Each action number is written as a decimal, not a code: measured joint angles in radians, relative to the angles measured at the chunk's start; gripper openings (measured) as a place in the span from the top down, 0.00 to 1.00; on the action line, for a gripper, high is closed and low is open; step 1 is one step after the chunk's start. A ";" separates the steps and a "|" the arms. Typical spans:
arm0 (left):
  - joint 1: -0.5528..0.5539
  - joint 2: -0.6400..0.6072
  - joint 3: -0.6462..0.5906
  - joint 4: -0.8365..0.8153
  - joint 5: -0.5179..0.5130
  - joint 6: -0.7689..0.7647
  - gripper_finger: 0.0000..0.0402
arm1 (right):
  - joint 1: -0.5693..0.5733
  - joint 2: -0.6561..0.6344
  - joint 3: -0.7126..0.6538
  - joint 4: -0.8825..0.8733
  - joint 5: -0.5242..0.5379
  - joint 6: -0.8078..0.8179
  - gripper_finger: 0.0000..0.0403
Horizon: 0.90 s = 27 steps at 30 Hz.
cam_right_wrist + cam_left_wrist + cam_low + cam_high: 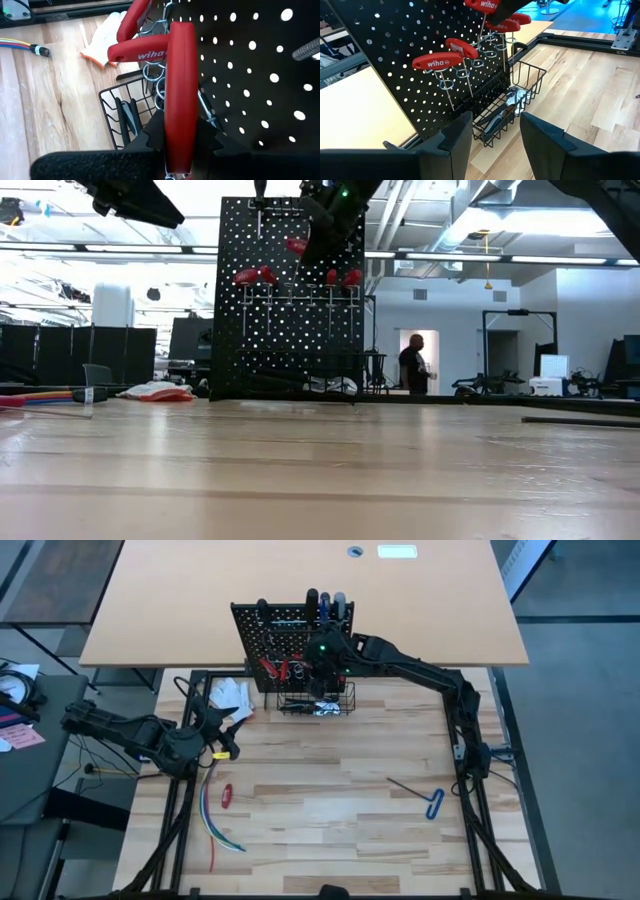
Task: Hang tools onto peg board
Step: Hang the red allen wrench on the black pegboard
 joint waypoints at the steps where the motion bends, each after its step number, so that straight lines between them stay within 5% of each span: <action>1: 0.000 0.000 0.000 0.000 0.000 0.000 0.60 | 0.000 0.000 0.000 0.001 0.000 0.000 0.88; 27: 0.000 0.000 0.000 0.000 0.000 0.000 0.60 | 0.000 -0.001 0.000 0.059 0.004 -0.055 0.77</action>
